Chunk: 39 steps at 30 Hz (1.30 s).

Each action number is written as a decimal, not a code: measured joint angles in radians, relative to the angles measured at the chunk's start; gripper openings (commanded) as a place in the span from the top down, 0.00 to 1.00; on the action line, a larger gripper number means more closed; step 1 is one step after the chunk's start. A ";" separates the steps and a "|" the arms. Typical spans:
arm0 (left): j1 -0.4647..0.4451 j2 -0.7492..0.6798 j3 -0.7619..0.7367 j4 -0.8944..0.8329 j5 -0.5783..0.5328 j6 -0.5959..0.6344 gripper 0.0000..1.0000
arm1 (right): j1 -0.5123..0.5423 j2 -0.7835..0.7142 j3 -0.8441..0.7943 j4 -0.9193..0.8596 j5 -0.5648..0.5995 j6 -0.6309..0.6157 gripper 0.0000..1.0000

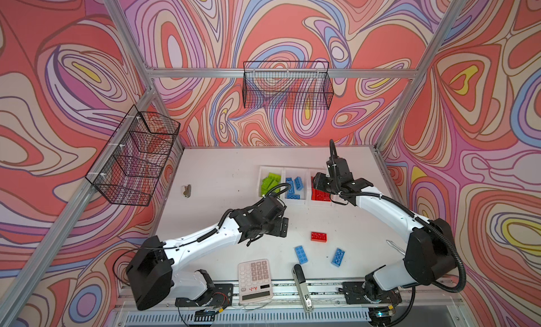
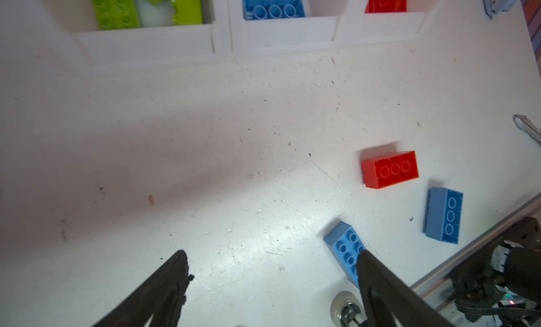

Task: Sort the legos into containers by color
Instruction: 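Lower the left gripper toward the red brick while the right gripper withdraws, then grasp a blue brick with the left gripper beside the red brick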

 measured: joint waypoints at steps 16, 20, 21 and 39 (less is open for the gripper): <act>-0.129 0.386 0.306 -0.187 0.205 -0.132 0.12 | -0.173 -0.113 -0.192 0.060 -0.061 -0.007 0.44; -0.164 0.441 0.330 -0.244 0.237 -0.134 0.15 | -0.213 -0.140 -0.223 0.074 -0.080 -0.010 0.45; -0.172 0.456 0.343 -0.259 0.242 -0.134 0.16 | -0.220 -0.142 -0.226 0.077 -0.084 -0.012 0.45; -0.193 0.603 0.443 -0.322 0.255 -0.130 0.45 | -0.262 -0.143 -0.233 0.113 -0.139 -0.026 0.46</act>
